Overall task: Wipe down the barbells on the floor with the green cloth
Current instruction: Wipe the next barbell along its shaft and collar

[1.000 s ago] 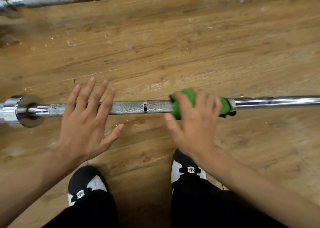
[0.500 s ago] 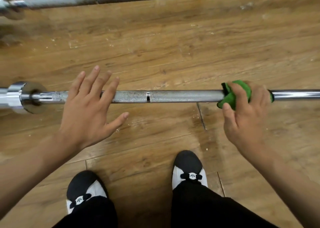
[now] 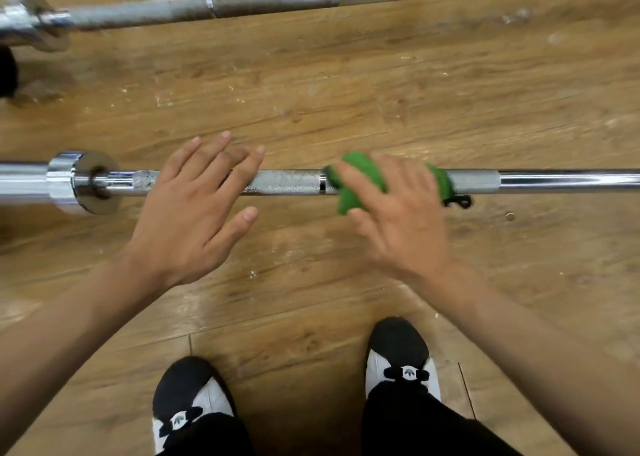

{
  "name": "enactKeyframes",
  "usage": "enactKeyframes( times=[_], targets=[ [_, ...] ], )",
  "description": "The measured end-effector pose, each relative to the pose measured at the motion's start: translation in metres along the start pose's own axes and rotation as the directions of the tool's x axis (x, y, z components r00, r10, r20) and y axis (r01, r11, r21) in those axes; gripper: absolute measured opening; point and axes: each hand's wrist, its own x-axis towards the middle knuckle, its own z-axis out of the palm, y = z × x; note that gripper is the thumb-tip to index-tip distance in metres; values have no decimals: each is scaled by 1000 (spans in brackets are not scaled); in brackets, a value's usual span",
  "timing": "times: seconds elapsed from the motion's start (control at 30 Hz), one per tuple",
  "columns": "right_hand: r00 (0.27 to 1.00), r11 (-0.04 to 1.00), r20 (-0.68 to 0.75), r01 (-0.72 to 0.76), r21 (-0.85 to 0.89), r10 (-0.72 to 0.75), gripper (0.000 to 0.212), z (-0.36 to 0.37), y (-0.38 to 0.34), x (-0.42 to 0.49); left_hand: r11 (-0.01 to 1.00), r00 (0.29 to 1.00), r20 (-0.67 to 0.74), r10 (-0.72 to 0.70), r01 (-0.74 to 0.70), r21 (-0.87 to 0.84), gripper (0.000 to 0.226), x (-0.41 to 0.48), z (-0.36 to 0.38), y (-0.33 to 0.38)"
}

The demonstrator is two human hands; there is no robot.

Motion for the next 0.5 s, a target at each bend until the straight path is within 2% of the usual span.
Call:
enactKeyframes(
  times=[0.13,0.23,0.27,0.3,0.4,0.5],
  targets=[
    [945,955,-162,-293,-43,283,69,-13,61,-36,1000,1000,-4,-28,28,9,76,0,3,1],
    [821,859,-269,-508,54,503,71,-9,41,-27,998,998,-11,-68,69,4,82,4,6,5],
    [795,837,-275,-540,87,541,74,-5,21,-17,997,997,-15,-78,78,1,83,4,6,6],
    [815,852,-254,-516,91,521,76,0,-2,-7,997,996,-18,-82,82,-2,83,4,6,7],
    [961,961,-42,-272,50,274,77,17,-64,20,997,997,-17,-74,74,-3,80,4,5,7],
    [991,989,41,-129,74,126,71,19,-79,32,998,998,1,-62,62,-2,76,3,3,4]
  ],
)
